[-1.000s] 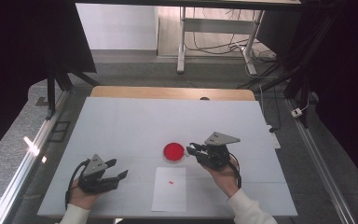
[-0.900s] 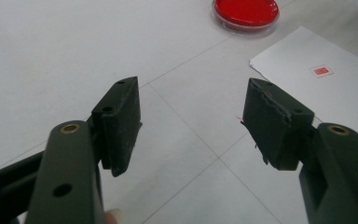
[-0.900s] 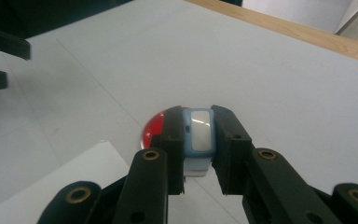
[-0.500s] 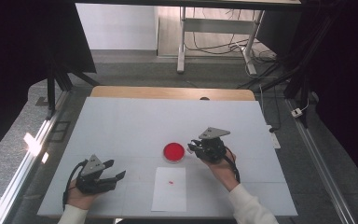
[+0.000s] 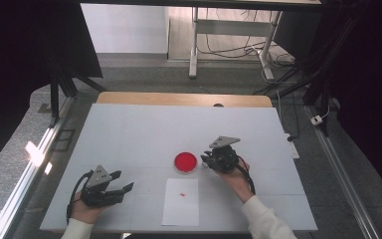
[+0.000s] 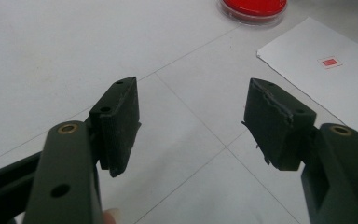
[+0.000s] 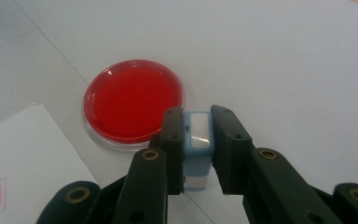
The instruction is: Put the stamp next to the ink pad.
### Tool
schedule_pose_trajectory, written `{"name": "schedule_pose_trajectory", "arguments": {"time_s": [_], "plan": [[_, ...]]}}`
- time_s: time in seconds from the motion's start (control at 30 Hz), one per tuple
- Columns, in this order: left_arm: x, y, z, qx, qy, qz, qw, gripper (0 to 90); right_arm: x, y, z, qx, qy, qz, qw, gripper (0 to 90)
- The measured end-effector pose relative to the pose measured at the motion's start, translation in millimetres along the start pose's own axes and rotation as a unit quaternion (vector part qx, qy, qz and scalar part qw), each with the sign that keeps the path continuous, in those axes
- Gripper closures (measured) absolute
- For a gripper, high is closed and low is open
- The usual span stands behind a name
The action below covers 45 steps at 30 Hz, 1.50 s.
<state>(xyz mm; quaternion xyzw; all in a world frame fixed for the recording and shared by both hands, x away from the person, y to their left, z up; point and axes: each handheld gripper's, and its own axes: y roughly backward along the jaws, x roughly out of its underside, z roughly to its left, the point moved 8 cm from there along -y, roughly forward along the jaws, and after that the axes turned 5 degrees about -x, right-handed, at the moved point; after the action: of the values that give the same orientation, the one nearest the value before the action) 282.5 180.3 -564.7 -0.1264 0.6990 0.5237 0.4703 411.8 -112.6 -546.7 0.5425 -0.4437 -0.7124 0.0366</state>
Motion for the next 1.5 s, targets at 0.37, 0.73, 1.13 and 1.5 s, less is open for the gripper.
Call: {"name": "schedule_pose_trajectory", "arguments": {"time_s": [0.37, 0.73, 1.13, 1.5], "plan": [[0.2, -0.3, 0.1, -0.001, 0.0, 0.001, 1.0, 35.4, 4.8, -0.2, -2.4, -0.002, -0.01, 0.013, 0.9999, 74.0], [-0.3, -0.4, 0.9, -0.001, 0.002, -0.002, 1.0, 35.4, 8.7, 0.8, -4.2, -0.001, -0.014, 0.013, 0.9998, 58.1], [1.1, -2.1, 5.9, 0.0, 0.01, 0.0, 0.9999, 34.9, 9.6, 27.6, -1.9, -0.042, -0.013, -0.055, 0.9975, 41.6], [1.1, -1.2, 6.0, 0.003, 0.006, -0.002, 1.0, 34.9, 27.5, 60.5, -2.8, -0.029, 0.003, -0.084, 0.996, 40.9]]}}
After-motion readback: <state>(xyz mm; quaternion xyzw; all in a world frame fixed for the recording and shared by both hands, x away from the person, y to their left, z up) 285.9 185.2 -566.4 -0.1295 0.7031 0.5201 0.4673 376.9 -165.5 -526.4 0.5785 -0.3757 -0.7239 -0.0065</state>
